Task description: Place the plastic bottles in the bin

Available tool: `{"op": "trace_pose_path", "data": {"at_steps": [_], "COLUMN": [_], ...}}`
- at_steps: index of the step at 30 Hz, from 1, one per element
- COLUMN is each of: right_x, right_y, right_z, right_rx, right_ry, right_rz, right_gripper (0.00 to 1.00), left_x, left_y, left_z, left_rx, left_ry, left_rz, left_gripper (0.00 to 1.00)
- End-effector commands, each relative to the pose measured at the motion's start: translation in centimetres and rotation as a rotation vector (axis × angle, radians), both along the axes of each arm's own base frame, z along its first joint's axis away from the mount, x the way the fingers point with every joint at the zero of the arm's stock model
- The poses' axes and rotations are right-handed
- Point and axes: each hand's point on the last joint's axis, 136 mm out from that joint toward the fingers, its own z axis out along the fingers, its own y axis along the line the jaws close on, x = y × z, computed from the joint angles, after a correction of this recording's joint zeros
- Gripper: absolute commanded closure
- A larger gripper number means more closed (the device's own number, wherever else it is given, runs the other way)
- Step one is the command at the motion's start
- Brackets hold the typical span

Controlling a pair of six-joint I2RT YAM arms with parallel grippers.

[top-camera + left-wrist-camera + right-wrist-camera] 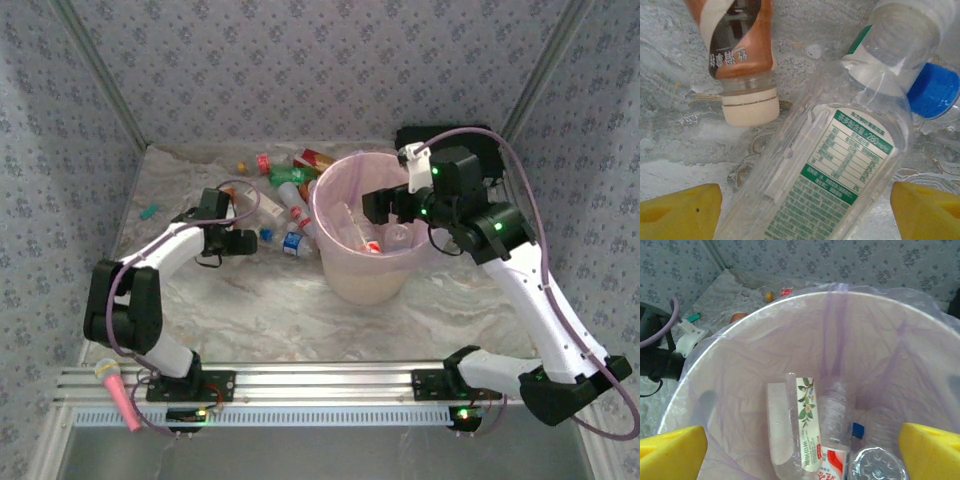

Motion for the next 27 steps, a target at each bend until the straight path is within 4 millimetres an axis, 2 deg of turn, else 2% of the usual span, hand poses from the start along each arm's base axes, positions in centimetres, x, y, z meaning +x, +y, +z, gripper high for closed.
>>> {"op": "trace_pose_path", "data": {"at_steps": [1, 6, 8, 15, 18, 22, 27], "right_x": [-0.7, -1.1, -1.1, -1.2, -1.3, -1.3, -0.8], "right_y": [-2.2, -3.9, -4.3, -4.2, -4.1, -3.6, -0.5], "right_z": [1.1, 1.8, 1.8, 2.4, 3.0, 5.0, 7.1], "right_rx": [-0.006, 0.013, 0.011, 0.023, 0.023, 0.046, 0.117], "right_ry": [-0.042, -0.053, -0.054, -0.066, -0.077, -0.109, -0.127], "right_rz": [-0.056, -0.094, -0.103, -0.092, -0.083, -0.055, 0.04], "right_gripper": [0.0, 0.0, 0.0, 0.01, 0.01, 0.01, 0.01], "left_x": [0.2, 0.1, 0.0, 0.0, -0.1, -0.4, -1.1], "left_y": [0.0, -0.1, -0.1, -0.5, -1.1, -2.2, -4.2], "left_z": [0.0, -0.8, -1.0, -0.9, 0.0, 3.3, 10.2], "left_rx": [0.004, 0.006, 0.007, -0.01, -0.037, -0.094, -0.206], "left_ry": [0.025, 0.051, 0.059, 0.067, 0.052, -0.006, -0.19], "left_rz": [-0.016, -0.023, -0.023, -0.037, -0.057, -0.083, -0.138], "left_gripper": [0.16, 0.18, 0.21, 0.38, 0.4, 0.39, 0.4]}}
